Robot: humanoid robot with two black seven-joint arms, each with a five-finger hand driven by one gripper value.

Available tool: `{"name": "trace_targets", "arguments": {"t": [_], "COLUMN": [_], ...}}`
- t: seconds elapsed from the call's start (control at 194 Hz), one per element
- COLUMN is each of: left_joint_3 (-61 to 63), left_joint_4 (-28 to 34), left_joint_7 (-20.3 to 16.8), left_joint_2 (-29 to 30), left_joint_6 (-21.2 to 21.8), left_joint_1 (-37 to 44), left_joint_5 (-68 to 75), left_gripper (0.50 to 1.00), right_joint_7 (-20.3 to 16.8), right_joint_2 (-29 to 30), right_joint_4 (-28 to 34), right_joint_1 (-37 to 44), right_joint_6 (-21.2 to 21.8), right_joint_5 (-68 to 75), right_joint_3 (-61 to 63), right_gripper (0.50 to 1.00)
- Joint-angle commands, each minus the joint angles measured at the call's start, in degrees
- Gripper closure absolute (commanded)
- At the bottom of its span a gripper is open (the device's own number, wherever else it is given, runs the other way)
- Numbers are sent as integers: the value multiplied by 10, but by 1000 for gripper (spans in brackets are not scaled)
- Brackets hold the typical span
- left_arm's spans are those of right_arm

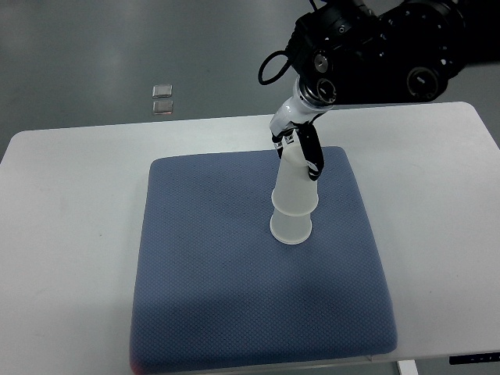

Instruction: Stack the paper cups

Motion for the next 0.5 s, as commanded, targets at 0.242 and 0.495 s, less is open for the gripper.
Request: {"name": "trace_targets", "arguments": {"t": [0.242,0.495], "left_joint_3": [0,0], "left_joint_4": [0,0], "left_joint_7": [0,0], "left_joint_2": [0,0], "left_joint_6": [0,0], "left_joint_1": [0,0], "left_joint_5": [0,0], "left_gripper": [500,500], "right_joint_7": [1,2], "right_joint_2": [0,5], "right_joint_4": [0,-1], "right_joint_1": [-9,-19], "right_joint_6": [-10,-15], "right_joint_5": [0,0], "right_joint_3": [0,0], "right_gripper": [689,677]}}
